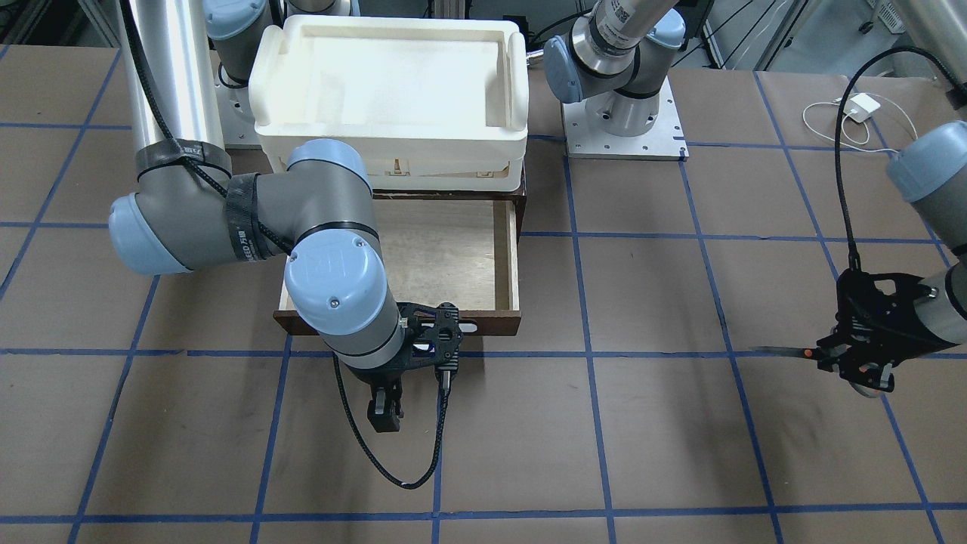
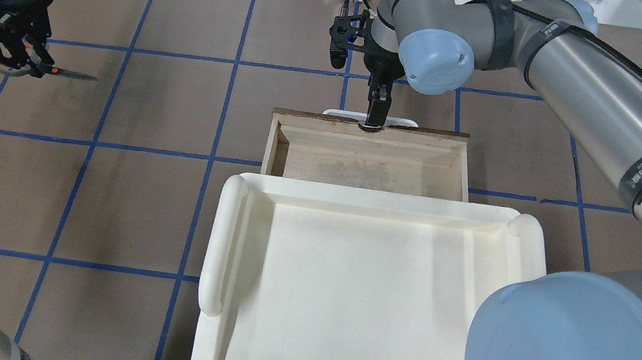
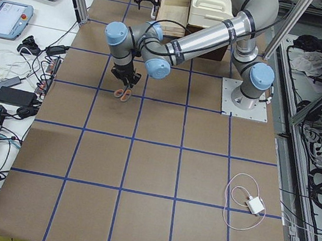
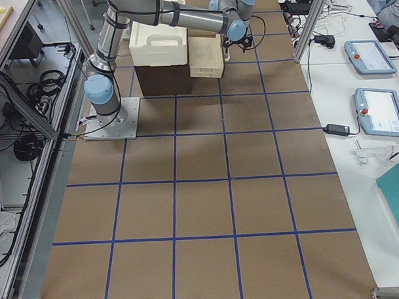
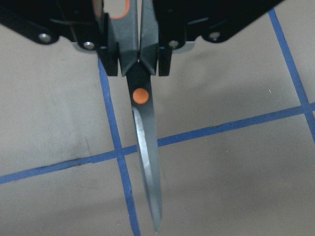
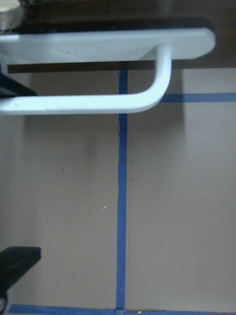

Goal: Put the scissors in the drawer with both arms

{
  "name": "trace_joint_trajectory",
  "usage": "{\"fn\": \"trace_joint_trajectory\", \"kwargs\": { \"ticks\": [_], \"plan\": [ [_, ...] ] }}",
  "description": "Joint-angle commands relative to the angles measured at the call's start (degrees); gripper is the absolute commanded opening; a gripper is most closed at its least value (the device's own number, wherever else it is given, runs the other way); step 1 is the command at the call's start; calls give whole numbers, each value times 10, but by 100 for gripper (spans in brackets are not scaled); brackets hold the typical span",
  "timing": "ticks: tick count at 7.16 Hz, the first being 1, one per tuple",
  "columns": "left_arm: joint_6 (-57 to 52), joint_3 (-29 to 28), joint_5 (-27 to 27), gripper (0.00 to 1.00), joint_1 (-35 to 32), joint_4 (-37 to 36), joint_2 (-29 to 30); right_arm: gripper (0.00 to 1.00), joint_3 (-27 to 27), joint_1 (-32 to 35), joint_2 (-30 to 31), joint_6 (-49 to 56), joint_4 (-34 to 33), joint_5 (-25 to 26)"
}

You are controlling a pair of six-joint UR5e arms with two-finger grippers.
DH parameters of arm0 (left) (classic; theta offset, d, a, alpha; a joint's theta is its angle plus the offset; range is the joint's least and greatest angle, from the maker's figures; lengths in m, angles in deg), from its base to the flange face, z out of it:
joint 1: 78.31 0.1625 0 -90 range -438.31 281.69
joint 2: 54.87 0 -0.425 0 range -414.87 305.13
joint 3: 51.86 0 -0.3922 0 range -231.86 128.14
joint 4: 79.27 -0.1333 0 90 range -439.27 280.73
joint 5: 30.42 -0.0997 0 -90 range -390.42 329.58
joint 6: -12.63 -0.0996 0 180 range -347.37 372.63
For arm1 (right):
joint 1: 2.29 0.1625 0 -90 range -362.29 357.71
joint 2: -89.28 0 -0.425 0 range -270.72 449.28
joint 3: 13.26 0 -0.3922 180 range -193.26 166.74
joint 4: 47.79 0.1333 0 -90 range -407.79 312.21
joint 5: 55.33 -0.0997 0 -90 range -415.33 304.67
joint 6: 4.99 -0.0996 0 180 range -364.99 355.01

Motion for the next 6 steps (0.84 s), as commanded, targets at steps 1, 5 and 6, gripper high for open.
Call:
{"fn": "trace_joint_trajectory", "kwargs": {
  "ticks": [1,5,6],
  "plan": [
    [1,0,-1,0,-5,0,-1,100,-1,0,3,-26,2,-8],
    [26,0,1,0,-15,1,-12,100,0,-5,60,-43,37,-31],
    [38,-1,0,0,-40,3,-20,100,-1,-17,84,-86,63,-30]
  ]
}}
